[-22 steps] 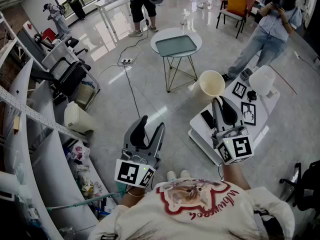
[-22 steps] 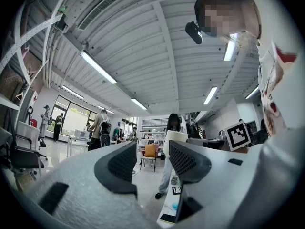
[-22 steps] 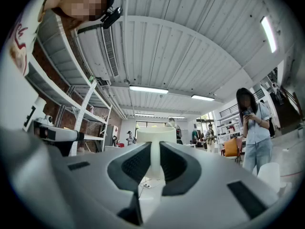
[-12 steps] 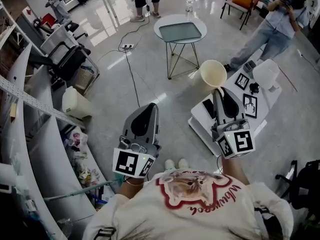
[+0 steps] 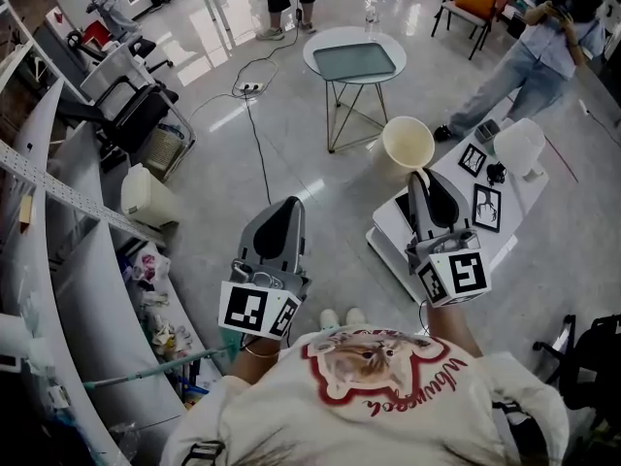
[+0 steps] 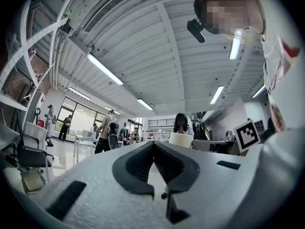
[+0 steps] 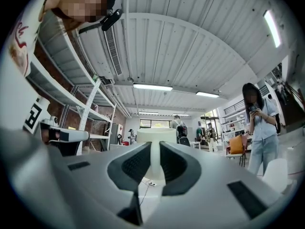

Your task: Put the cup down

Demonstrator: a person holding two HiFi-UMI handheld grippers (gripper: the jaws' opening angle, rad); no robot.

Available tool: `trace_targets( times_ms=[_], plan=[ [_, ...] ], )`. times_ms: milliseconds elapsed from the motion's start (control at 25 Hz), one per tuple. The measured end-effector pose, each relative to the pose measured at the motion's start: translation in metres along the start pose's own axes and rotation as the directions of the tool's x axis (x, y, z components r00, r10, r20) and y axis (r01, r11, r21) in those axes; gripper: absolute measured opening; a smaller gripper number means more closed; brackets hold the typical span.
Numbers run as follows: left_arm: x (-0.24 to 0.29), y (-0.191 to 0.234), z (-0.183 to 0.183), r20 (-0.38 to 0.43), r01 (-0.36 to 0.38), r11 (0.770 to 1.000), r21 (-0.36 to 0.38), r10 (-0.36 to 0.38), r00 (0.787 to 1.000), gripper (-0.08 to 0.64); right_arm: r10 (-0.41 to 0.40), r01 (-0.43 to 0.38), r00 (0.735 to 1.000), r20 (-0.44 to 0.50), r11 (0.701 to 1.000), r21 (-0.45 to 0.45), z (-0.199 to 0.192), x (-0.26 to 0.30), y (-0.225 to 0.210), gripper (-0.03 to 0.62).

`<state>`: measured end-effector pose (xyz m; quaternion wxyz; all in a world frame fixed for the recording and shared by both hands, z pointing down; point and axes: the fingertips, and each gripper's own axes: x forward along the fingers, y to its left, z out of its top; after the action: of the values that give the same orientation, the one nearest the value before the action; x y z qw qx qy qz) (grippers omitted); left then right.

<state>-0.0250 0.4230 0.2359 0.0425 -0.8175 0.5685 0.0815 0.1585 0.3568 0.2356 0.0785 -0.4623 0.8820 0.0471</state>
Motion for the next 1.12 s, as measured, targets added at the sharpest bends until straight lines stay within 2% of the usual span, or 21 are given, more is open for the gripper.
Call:
trace_targets(
  times_ms=[200,360,880,1120],
  plan=[
    [0.005,-0.003,-0.001,-0.002,0.005,1.0,0.004,-0.005,1.0,0.015,-0.017,0.016,0.999,0.029,0.999,0.027,0.004,-0.002,-0.007,0.063],
    [0.011,-0.007,-0.005,-0.009,0.002,1.0,0.0,-0.002,1.0,0.015,-0.022,0.022,0.999,0.031,1.0,0.01,0.006,-0.003,-0.015,0.063],
    [0.026,-0.028,-0.018,-0.013,-0.025,1.0,0.007,0.025,1.0,0.015,0.019,-0.019,1.0,0.003,1.0,0.007,-0.009,-0.003,-0.037,0.063],
    [0.03,-0.019,-0.025,-0.014,-0.041,0.999,-0.015,0.041,0.999,0.015,0.031,-0.031,0.999,0.011,0.999,-0.006,-0.012,0.01,-0.037,0.063]
  ],
)
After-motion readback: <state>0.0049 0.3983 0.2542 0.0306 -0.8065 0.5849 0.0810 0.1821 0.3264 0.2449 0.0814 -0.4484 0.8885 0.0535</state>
